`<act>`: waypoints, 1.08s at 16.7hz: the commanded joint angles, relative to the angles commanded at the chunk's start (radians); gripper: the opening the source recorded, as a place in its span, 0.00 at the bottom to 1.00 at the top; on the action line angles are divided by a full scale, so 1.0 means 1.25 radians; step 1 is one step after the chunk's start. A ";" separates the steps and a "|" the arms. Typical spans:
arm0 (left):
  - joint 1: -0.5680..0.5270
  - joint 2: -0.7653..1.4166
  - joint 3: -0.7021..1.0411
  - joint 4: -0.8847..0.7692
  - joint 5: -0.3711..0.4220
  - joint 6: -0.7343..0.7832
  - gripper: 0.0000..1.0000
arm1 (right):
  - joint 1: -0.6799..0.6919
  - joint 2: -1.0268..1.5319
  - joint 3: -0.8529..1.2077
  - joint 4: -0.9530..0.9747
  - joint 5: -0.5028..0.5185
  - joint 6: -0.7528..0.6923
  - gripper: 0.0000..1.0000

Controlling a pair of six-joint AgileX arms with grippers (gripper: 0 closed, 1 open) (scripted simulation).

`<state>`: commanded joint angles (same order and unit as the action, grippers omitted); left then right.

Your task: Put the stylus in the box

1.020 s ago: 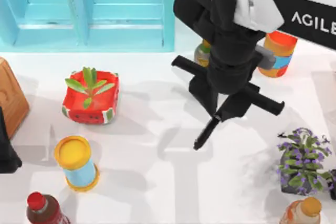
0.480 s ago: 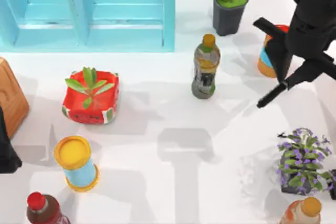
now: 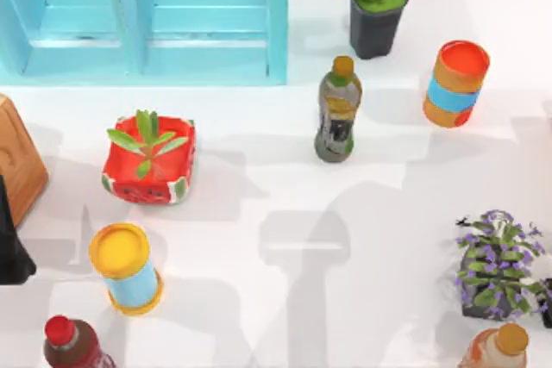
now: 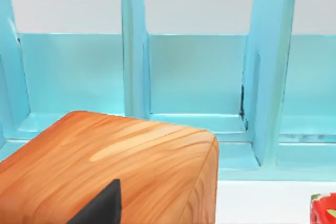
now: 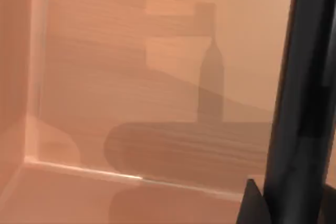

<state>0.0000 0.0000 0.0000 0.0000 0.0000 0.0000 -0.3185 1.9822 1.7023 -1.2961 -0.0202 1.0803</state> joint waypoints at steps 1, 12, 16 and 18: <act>0.000 0.000 0.000 0.000 0.000 0.000 1.00 | -0.054 -0.007 -0.005 -0.001 -0.001 -0.013 0.00; 0.000 0.000 0.000 0.000 0.000 0.000 1.00 | -0.218 -0.037 -0.026 -0.003 -0.005 -0.068 0.00; 0.000 0.000 0.000 0.000 0.000 0.000 1.00 | -0.203 -0.063 -0.078 0.069 -0.009 -0.030 0.00; 0.000 0.000 0.000 0.000 0.000 0.000 1.00 | -0.188 -0.072 -0.126 0.115 -0.011 -0.011 0.00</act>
<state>0.0000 0.0000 0.0000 0.0000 0.0000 0.0000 -0.5537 1.8917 1.5451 -1.1525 -0.0334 1.0668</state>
